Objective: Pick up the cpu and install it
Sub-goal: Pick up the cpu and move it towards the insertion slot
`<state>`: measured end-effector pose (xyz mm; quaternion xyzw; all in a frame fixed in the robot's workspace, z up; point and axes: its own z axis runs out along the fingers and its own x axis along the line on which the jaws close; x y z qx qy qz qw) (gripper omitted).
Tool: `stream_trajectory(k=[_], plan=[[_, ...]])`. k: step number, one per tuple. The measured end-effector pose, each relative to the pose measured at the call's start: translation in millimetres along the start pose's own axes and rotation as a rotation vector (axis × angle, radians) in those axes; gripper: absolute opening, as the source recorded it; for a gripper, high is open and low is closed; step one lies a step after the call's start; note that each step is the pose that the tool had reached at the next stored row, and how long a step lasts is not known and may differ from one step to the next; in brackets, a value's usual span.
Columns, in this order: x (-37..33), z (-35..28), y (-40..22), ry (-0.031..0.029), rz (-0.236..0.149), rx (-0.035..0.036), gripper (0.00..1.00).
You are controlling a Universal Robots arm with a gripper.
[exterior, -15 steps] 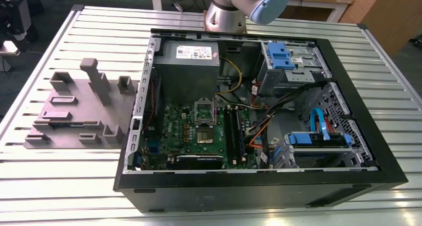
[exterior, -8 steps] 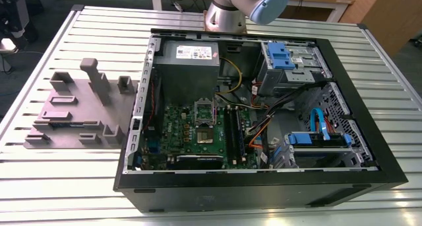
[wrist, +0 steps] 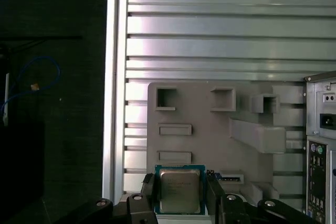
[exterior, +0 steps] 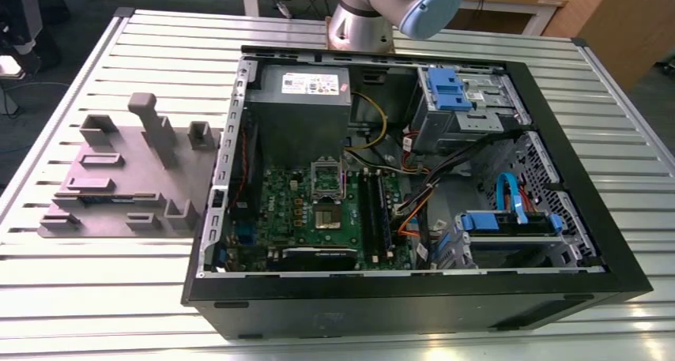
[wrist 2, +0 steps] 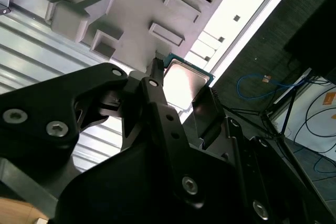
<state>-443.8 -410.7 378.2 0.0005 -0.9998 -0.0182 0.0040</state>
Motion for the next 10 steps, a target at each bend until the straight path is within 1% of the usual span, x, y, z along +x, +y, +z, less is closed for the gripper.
stream_trajectory(k=[10], plan=[[0.1,-7.5,0.8,0.0,0.001,0.0,0.47]])
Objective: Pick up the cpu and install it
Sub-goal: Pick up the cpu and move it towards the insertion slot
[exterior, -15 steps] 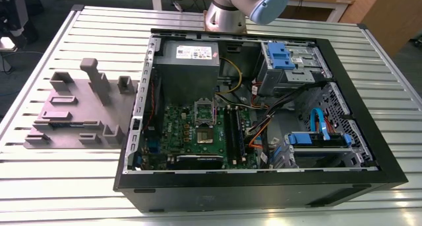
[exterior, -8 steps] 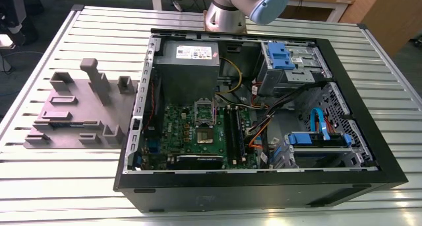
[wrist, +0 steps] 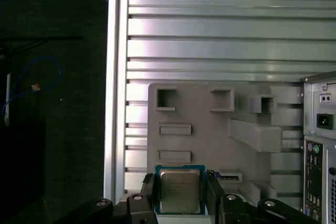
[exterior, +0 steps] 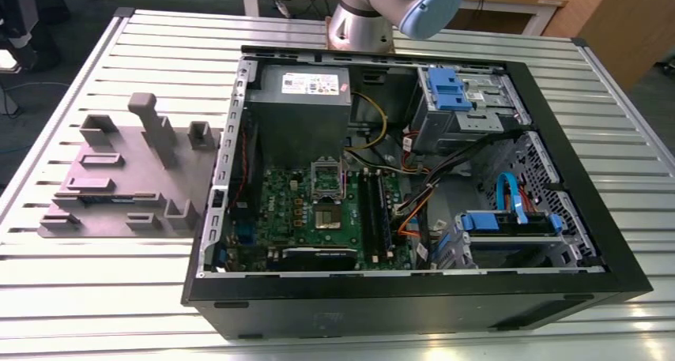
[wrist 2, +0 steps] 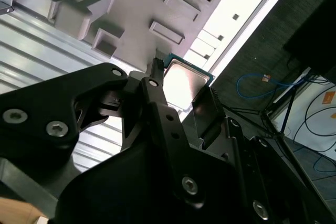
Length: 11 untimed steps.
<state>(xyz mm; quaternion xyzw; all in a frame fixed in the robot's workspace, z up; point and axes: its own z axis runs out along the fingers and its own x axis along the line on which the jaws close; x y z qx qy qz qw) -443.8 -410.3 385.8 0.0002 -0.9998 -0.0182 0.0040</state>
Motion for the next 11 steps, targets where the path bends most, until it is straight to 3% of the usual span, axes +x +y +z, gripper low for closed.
stream_trajectory(k=[7,11], plan=[[0.1,-6.1,0.4,-0.0001,0.0,0.0,0.47],[-1.1,-6.6,0.5,0.0002,0.0,0.0001,0.47]])
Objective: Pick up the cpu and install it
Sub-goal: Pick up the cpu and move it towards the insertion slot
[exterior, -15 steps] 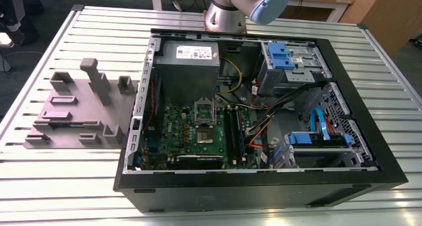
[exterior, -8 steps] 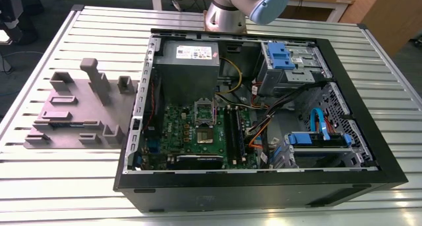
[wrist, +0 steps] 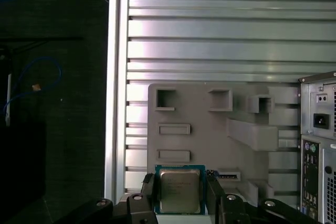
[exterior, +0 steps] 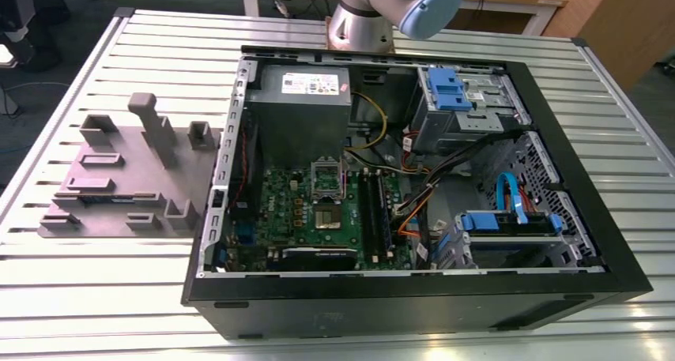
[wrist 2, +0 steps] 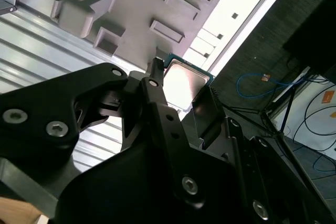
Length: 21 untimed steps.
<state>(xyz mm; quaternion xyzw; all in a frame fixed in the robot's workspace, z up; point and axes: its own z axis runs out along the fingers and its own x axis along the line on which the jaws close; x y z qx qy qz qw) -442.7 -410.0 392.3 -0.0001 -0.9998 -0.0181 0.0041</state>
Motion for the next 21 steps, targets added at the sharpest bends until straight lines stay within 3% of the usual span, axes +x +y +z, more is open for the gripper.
stream_trajectory(k=[8,21], plan=[[-10.1,0.1,-0.1,-0.0002,0.0,-0.0001,0.47],[-16.4,0.0,-0.1,-0.0002,0.0,-0.0001,0.47]])
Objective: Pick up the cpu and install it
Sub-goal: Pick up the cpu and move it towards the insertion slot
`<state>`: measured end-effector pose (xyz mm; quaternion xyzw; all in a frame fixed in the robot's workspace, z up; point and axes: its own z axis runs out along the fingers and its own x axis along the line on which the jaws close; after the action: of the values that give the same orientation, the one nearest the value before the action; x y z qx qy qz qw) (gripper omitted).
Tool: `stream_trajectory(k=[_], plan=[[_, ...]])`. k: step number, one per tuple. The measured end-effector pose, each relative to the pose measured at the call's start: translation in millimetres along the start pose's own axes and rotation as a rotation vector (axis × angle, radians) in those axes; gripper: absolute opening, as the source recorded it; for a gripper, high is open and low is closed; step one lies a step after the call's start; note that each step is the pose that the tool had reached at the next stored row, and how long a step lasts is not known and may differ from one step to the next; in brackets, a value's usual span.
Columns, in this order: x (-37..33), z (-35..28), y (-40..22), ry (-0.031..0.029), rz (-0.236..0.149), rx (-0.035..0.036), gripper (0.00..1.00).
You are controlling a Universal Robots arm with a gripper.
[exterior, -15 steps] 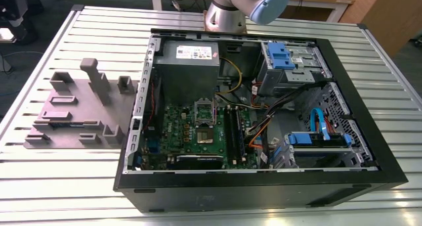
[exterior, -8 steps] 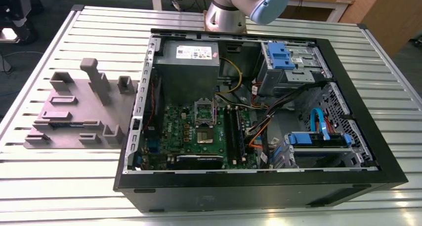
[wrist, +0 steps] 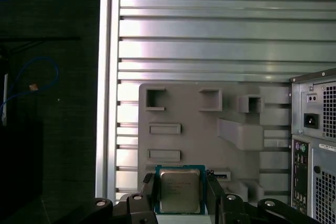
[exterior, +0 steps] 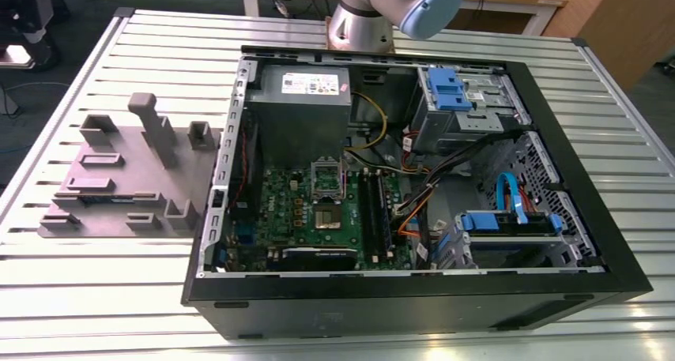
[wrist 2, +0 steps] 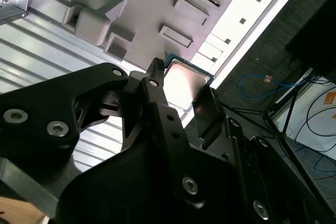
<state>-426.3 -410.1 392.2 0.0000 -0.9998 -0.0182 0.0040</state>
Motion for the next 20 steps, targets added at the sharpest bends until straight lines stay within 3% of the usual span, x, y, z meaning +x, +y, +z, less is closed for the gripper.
stream_trajectory(k=[20], plan=[[-10.7,-0.1,0.0,0.0001,0.0,0.0,0.47]])
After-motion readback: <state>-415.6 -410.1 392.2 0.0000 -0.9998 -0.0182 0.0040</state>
